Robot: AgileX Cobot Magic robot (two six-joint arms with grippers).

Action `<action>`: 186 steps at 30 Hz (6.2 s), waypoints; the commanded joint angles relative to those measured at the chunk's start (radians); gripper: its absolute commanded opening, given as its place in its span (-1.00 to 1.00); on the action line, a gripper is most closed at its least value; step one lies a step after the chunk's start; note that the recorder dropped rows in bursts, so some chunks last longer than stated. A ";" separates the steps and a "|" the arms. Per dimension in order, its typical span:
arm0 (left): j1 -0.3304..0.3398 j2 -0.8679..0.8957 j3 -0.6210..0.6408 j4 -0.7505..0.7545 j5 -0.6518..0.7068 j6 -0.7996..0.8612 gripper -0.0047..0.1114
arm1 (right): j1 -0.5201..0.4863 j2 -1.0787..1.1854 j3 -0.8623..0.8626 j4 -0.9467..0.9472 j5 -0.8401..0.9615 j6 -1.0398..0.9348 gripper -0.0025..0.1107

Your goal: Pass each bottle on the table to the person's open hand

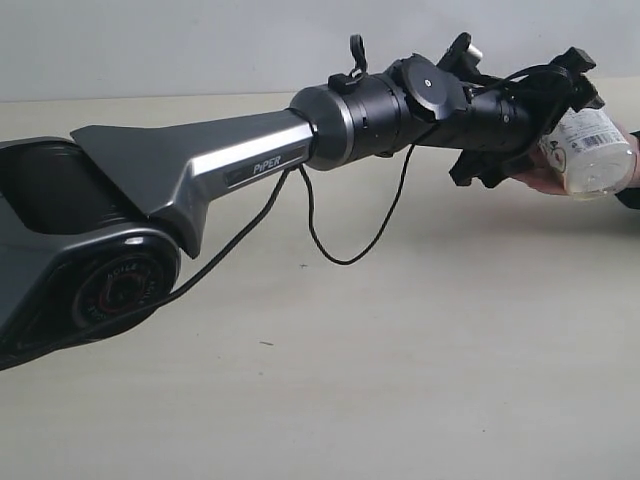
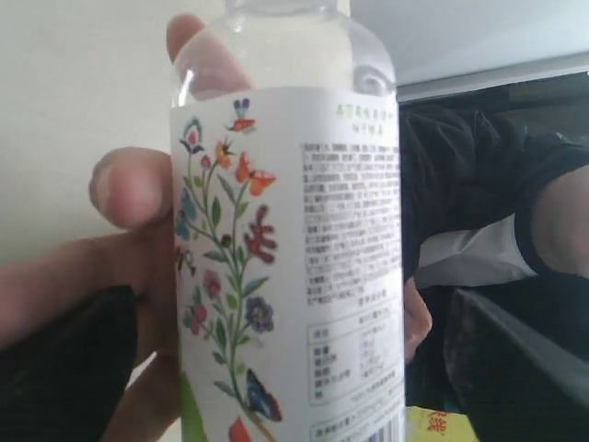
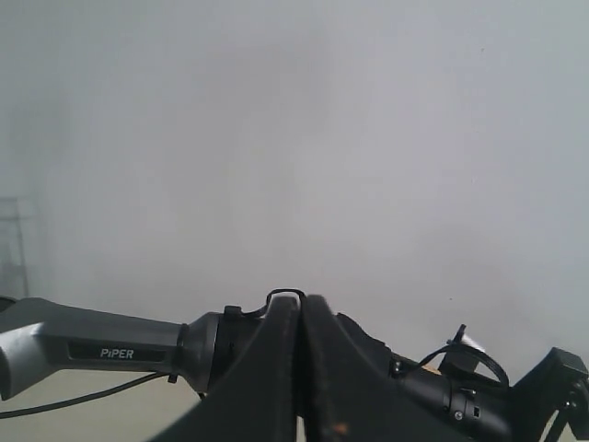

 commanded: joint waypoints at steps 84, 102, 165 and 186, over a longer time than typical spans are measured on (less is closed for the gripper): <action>0.519 -1.894 1.756 -0.729 -0.043 1.603 -0.91 | 0.000 -0.005 0.004 -0.007 -0.007 -0.001 -0.96; 0.582 -2.017 1.824 -0.699 -0.051 1.603 -0.91 | 0.000 -0.005 0.004 -0.007 -0.007 -0.001 -0.96; 0.723 -2.267 1.943 0.997 -0.090 0.116 -0.91 | 0.000 -0.005 0.004 -0.007 -0.008 -0.001 -0.96; 0.736 -2.559 1.957 1.037 -0.008 0.191 -0.91 | 0.000 -0.005 0.004 -0.007 -0.008 -0.001 -0.96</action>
